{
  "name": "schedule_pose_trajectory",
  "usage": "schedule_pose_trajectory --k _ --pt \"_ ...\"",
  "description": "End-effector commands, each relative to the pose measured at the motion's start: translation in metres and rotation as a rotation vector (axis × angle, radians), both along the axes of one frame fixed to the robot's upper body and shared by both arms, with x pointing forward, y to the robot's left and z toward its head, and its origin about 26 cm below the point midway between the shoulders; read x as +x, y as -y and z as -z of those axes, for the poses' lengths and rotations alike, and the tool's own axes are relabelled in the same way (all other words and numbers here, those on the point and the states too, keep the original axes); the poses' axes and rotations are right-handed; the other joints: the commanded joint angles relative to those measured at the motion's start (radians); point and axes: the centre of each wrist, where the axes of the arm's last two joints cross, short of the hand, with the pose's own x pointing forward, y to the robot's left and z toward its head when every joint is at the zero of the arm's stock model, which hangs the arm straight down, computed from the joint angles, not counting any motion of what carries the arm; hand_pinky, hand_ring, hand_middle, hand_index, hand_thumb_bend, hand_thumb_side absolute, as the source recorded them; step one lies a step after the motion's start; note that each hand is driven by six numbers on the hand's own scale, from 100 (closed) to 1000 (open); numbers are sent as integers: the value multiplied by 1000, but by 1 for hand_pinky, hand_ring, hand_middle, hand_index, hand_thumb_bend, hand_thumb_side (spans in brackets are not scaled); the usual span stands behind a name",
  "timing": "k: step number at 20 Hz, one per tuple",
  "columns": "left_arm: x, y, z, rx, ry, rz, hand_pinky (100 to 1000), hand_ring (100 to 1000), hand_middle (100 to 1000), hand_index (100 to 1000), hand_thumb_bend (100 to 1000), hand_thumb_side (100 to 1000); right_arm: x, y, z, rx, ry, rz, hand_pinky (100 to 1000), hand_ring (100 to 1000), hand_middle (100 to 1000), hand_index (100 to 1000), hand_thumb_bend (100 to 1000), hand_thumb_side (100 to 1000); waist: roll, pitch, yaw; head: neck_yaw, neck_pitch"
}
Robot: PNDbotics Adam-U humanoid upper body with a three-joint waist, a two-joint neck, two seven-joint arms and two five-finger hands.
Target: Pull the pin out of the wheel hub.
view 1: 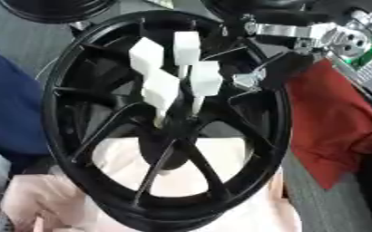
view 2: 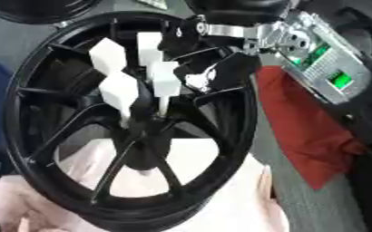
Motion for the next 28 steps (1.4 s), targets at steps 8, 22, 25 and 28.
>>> schedule_pose_trajectory --k 8,22,25,28 --pt "0 -2 -5 15 16 3 713 516 557 747 723 455 -3 -1 -10 10 32 46 829 865 824 895 100 548 6 -27 5 -5 12" --pt "-1 -5 -2 14 9 -8 714 516 557 748 722 453 -2 -5 -1 -2 4 36 826 855 790 872 100 605 2 -32 -5 -8 25" --pt "-1 -5 -2 13 7 -13 715 515 557 748 722 453 -1 -8 3 -8 -13 21 826 855 780 877 100 615 -1 -32 -5 -9 25" --pt "-1 -5 -2 13 8 -13 715 515 557 748 722 453 -1 -9 6 -16 -26 10 828 858 779 881 100 631 -3 -32 -5 -10 25"
